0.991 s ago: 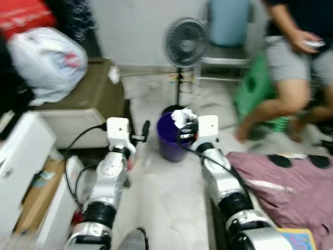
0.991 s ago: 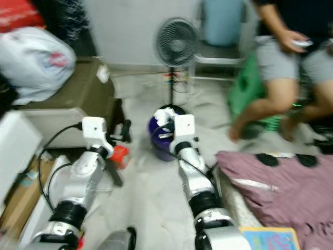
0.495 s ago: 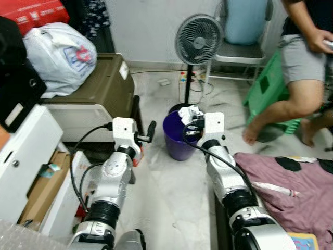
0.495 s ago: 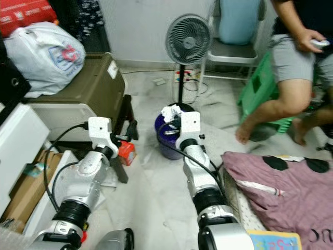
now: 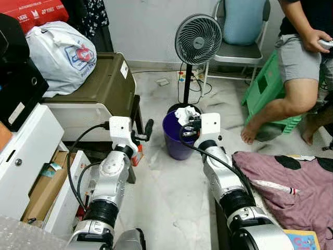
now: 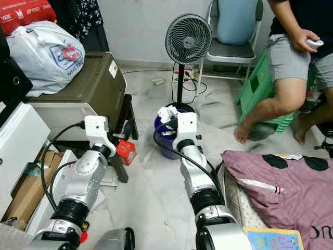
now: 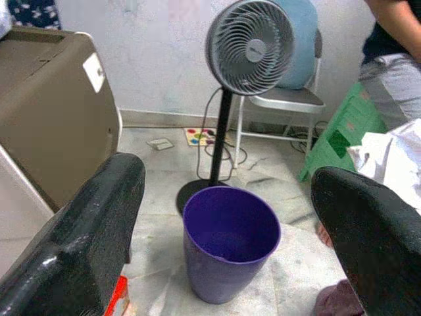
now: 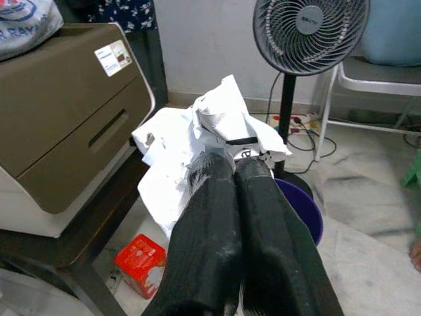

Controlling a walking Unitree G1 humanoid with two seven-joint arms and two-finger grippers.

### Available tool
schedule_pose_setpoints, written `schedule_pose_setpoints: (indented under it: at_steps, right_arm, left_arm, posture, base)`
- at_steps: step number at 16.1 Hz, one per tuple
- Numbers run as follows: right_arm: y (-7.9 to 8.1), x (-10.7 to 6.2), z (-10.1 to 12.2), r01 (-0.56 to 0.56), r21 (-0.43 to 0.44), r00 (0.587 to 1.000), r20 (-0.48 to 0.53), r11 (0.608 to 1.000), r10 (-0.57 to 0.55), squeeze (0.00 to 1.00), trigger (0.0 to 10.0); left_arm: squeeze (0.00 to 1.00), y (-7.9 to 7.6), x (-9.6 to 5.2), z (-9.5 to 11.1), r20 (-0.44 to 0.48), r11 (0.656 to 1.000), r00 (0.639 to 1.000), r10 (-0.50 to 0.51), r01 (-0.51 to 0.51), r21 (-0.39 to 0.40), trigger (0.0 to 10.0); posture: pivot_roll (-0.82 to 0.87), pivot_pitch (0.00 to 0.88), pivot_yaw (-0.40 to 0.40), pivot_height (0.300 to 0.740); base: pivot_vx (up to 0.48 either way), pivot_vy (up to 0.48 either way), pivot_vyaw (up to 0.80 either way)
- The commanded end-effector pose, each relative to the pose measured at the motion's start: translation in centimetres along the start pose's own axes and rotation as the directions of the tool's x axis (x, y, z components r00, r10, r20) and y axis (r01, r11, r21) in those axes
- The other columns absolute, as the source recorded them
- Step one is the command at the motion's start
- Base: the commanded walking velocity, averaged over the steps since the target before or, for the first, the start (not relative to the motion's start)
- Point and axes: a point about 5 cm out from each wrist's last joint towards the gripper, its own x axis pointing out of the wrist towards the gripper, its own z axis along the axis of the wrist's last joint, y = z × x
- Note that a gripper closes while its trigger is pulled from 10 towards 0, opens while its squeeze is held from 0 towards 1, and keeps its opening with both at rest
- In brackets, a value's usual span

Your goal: Clean up the room

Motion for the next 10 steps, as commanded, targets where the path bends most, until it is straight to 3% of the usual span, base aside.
schedule_pose_setpoints:
  at_steps: [1, 6, 7, 10]
  right_arm:
    - [-0.1, 0.2, 0.2, 0.012, 0.004, 1.000, 0.001, 1.000, -0.012, 0.00, 10.0]
    - [0.4, 0.4, 0.3, -0.001, -0.010, 1.000, 0.007, 1.000, 0.001, 0.00, 10.0]
    - [0.1, 0.3, 0.1, -0.009, -0.057, 1.000, 0.002, 0.998, 0.009, 0.00, 10.0]
    - [-0.8, -0.2, -1.0, 0.000, -0.073, 0.999, -0.040, 0.997, -0.002, 0.00, 10.0]
  left_arm:
    - [0.00, 0.1, 0.3, 0.4, 0.010, 1.000, 1.000, -0.007, 0.007, 0.018, 10.0]
    - [0.00, 0.3, -0.3, -0.5, -0.011, 1.000, 1.000, -0.008, 0.009, 0.025, 10.0]
    - [0.00, 0.3, -0.3, -0.6, -0.013, 1.000, 1.000, -0.005, 0.005, 0.025, 10.0]
    - [0.00, 0.4, -0.3, -1.0, -0.019, 1.000, 1.000, 0.011, -0.010, 0.021, 10.0]
  posture:
    - [0.04, 0.000, 0.013, 0.740]
    - [0.05, 0.000, 0.008, 0.740]
    - [0.06, 0.000, 0.003, 0.740]
    - [0.05, 0.000, -0.015, 0.740]
  base:
    - [0.285, 0.000, 0.00]
    - [0.304, 0.000, 0.00]
    - [0.330, 0.000, 0.00]
    - [0.321, 0.000, 0.00]
